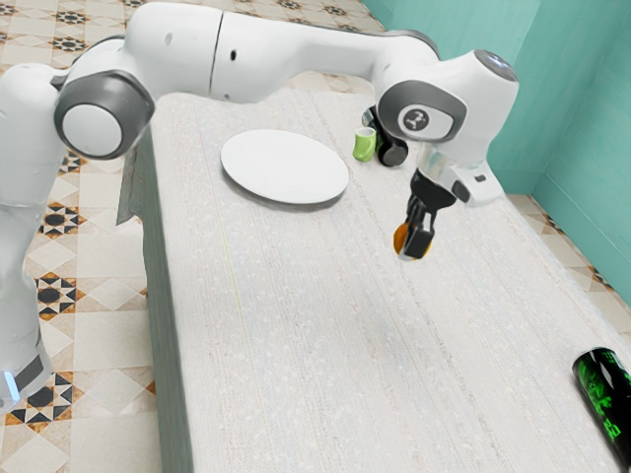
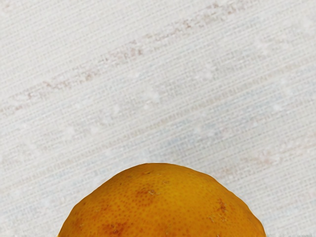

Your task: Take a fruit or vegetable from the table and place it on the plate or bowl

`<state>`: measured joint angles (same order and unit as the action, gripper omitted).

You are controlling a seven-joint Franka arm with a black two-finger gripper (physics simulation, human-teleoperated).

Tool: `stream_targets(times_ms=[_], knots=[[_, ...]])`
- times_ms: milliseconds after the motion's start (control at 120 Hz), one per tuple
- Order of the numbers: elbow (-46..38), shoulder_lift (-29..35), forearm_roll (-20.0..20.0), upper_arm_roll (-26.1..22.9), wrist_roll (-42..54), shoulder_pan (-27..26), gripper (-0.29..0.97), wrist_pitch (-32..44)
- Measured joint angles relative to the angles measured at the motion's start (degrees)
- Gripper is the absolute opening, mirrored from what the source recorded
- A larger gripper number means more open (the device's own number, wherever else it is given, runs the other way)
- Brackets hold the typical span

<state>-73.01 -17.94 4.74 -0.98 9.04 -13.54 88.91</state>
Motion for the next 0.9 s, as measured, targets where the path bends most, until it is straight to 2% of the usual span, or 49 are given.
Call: stream_targets(times_ms=[108, 175, 442, 575, 675, 900], knots=[[-0.04, 0.54, 0.21, 0.14, -0.28, 0.00, 0.36, -0.72], [-0.04, 0.73, 0.43, 2.48, -0.38, 0.11, 0.36, -1.00], [-3.06, 3.60, 0.42, 17.96, 1.03, 0.48, 0.36, -2.24], [-3.20, 1.19, -1.76, 27.33, 3.73, 0.65, 0.36, -1.56], [-2.77, -1.50, -4.23, 29.93, 6.46, 4.93, 0.36, -0.40], [-1.06, -6.41, -7.85, 30.19, 13.38, 16.07, 0.36, 2.29]])
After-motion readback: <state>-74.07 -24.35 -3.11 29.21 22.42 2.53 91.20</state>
